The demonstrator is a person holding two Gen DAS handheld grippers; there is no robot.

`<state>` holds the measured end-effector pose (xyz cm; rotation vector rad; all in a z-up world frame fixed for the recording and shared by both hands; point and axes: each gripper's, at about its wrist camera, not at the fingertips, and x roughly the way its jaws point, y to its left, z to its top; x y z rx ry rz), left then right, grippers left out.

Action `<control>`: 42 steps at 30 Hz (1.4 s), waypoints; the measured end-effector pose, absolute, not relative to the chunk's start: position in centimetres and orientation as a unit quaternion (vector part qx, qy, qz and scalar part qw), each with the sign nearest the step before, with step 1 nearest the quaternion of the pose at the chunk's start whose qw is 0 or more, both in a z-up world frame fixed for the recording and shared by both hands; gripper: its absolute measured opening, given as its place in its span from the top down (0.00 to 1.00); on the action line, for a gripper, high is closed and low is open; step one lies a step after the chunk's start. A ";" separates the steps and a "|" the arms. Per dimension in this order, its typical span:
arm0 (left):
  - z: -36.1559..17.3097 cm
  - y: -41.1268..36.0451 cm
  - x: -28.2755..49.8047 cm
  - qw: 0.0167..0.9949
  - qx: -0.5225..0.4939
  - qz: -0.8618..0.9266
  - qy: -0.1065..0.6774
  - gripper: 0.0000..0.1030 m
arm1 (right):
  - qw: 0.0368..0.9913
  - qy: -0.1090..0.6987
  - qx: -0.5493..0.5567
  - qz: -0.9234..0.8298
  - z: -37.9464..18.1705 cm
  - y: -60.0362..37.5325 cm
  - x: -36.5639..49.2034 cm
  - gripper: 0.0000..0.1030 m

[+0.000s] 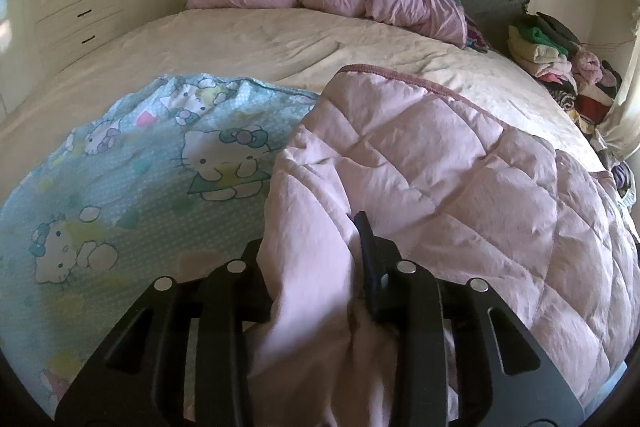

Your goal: Fold large clothes

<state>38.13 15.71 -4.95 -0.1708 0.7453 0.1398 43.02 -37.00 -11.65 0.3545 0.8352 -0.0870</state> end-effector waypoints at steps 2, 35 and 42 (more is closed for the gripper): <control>-4.3 15.6 37.7 0.927 -0.072 0.084 0.358 0.66 | 0.894 0.408 0.182 -0.040 -11.4 -37.6 42.4 0.26; -3.8 3.8 29.5 0.924 0.011 0.018 0.381 0.09 | 0.909 0.400 0.068 0.095 -9.7 -27.6 32.0 0.05; -5.8 4.8 30.8 0.923 -0.009 0.005 0.385 0.08 | 0.893 0.433 0.069 0.102 -11.9 -27.3 33.9 0.04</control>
